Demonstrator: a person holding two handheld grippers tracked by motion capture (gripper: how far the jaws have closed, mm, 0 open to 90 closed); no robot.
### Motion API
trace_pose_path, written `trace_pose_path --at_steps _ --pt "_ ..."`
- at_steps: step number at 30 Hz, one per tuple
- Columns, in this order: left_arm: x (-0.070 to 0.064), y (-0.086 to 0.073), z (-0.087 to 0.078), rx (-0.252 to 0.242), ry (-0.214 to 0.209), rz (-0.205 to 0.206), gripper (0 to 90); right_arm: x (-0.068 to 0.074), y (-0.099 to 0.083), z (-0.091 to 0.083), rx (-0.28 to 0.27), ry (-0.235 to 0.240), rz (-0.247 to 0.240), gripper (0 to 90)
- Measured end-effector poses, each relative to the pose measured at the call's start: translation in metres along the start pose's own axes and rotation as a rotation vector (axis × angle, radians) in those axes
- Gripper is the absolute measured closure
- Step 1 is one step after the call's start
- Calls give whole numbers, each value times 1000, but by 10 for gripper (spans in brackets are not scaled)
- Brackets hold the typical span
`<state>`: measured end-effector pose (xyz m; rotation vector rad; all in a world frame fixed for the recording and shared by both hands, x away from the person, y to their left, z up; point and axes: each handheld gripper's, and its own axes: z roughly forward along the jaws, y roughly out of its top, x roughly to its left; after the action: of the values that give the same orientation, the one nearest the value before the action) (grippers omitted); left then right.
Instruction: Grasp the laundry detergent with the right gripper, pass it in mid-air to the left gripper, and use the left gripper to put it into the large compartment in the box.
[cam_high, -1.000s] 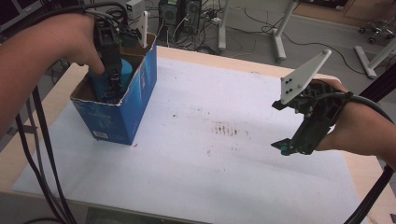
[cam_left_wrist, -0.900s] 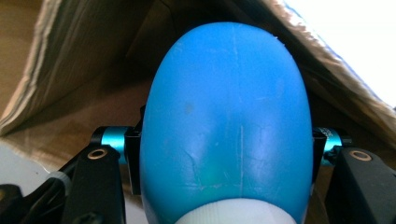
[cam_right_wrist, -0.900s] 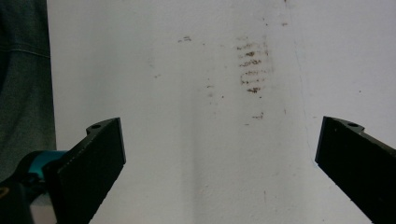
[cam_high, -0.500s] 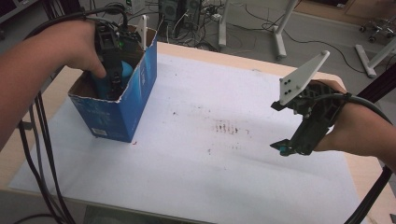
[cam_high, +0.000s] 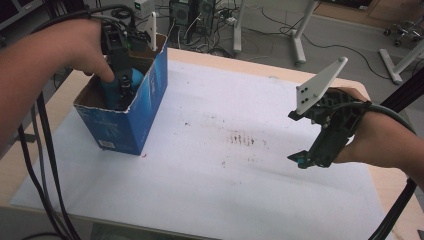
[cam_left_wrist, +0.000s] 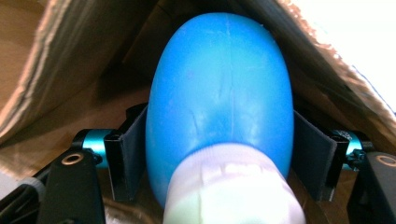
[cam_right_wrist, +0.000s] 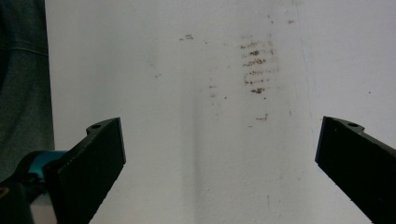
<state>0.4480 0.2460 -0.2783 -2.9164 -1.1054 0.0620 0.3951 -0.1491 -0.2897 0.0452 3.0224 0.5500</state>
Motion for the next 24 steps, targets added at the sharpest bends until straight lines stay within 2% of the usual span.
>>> trace_pose_path --at_steps 6,15,19,24 --pt "-4 -2 -13 -26 -10 -9 221 1 -1 -2 -5 1 -1 7" --pt "-13 -4 -42 -37 23 12 174 -2 -7 -8 -25 0 14 7" --pt "-23 -3 -56 -49 38 46 151 -4 -10 -10 -30 3 24 7" --pt "-40 2 -74 -79 32 117 103 -7 -13 -16 -26 8 26 7"
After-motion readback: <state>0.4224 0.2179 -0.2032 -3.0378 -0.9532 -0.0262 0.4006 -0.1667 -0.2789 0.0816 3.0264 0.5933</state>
